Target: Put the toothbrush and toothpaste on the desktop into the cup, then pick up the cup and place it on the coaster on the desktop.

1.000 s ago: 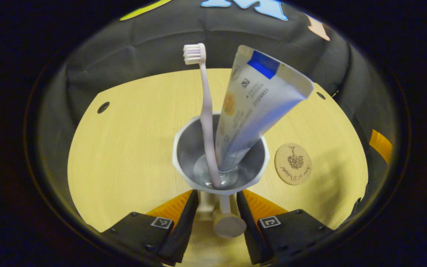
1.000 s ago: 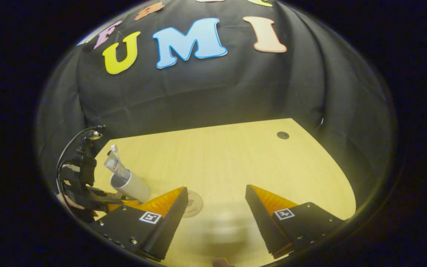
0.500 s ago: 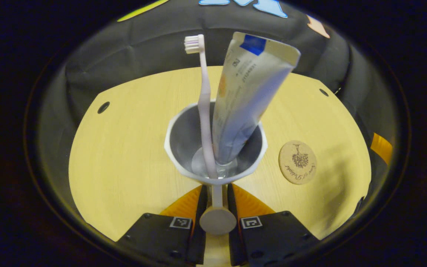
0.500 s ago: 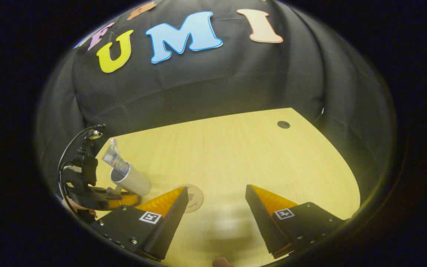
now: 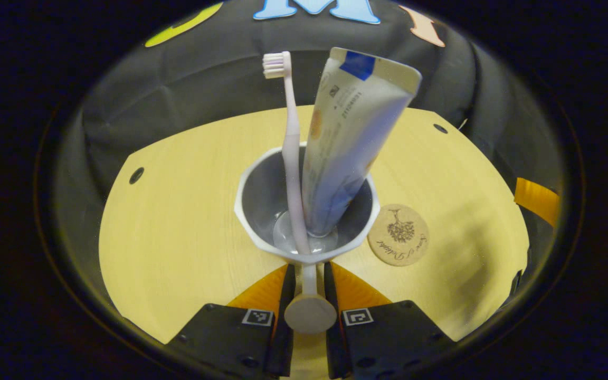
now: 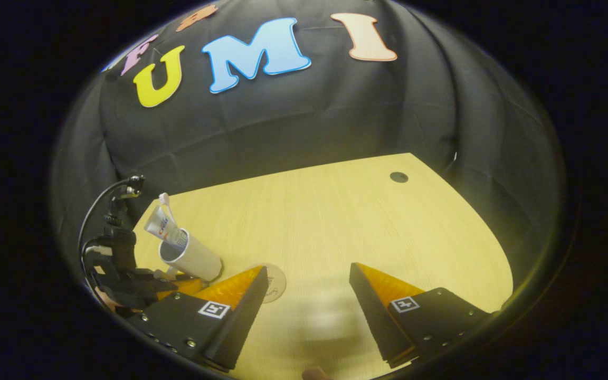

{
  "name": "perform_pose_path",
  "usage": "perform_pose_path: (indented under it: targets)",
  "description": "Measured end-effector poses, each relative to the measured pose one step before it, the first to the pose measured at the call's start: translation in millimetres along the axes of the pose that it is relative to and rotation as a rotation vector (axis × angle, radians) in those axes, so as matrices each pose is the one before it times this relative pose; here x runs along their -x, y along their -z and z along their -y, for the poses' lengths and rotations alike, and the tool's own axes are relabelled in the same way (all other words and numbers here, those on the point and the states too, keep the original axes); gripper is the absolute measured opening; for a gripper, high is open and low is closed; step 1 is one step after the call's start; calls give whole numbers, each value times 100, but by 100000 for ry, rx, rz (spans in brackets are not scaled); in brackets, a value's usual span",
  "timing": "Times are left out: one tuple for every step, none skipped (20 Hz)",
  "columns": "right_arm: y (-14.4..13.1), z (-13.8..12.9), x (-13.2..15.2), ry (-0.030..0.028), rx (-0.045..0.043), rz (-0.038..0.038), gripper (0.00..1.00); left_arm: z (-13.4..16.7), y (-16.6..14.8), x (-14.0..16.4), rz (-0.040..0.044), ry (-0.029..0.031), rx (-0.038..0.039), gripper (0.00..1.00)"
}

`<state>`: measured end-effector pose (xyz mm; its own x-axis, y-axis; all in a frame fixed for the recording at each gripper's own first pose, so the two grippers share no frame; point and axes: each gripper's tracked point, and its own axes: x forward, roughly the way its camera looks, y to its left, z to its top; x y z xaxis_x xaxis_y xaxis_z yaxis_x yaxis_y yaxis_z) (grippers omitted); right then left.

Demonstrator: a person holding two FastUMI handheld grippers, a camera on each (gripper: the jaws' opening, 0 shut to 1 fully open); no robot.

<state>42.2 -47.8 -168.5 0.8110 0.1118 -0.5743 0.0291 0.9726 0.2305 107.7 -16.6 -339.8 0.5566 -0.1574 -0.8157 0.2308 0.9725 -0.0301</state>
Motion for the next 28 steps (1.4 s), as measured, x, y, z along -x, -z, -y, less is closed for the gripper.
perform_pose_path:
  targets:
    - [-136,259,129,527,-142,468,94,959,-257,-39,247,1733,-1246,33]
    - [-93,327,238,554,-110,389,94,1111,-275,125,195,1898,-586,33]
    - [109,357,252,612,-112,110,94,1154,-297,-88,159,2168,-448,34]
    - [64,247,207,450,-215,91,95,1136,-133,-171,55,1997,-424,33]
    - [54,417,175,454,-398,-103,95,954,-219,-382,-46,1778,-587,33]
    - [79,347,204,497,-494,92,95,955,-260,-406,-181,1643,-696,33]
    - [8,335,202,464,-438,-39,95,702,32,-575,-528,1283,-640,34]
    - [86,496,323,634,-536,-29,95,633,33,-543,-693,1184,-475,33]
    - [53,397,138,539,-502,64,95,492,97,-522,-484,666,-233,33]
    - [-3,436,275,479,-661,-26,95,420,100,-402,-540,528,-111,33]
    - [-58,-49,293,440,-729,-93,95,-58,-14,-85,-403,96,139,33]
    - [-118,255,151,483,-850,-120,95,69,116,-219,-547,-219,88,33]
    - [22,651,49,438,-730,-3,95,157,168,-195,-583,-515,152,33]
    - [78,571,108,362,-521,12,95,31,193,-1,-705,-267,336,33]
    - [283,545,156,335,-515,-209,95,59,90,-186,-750,41,409,33]
    - [66,207,59,143,-340,-288,95,46,239,-120,-788,-15,374,33]
    - [111,99,61,5,-359,-436,94,161,266,-302,-720,-183,260,33]
    - [22,-49,-37,-133,-351,-123,94,157,245,-131,-606,-242,337,33]
    - [59,-5,84,-279,-161,-26,95,-24,-91,-75,-684,-239,250,33]
    - [-86,-78,36,-231,75,74,94,12,6,141,-658,-612,-63,33]
    - [10,-106,32,-220,235,230,94,-152,125,-347,207,-517,-805,33]
    - [-28,-81,103,-204,445,93,94,-113,119,-27,-473,-596,-534,34]
    - [-5,0,240,-158,541,143,94,-313,-23,90,-383,-719,-803,34]
    - [-99,4,68,59,598,317,94,-355,143,-23,-324,-773,-679,34]
    - [53,-72,6,-75,458,192,94,-313,92,8,-458,-884,-857,34]
    - [-4,-41,137,-264,16,136,94,-320,16,39,-120,-735,-1054,35]
    - [-94,-52,62,-269,-171,177,95,-42,-6,11,357,-454,-335,35]
    - [-195,-88,82,-230,-178,270,95,-71,150,87,42,-67,273,37]
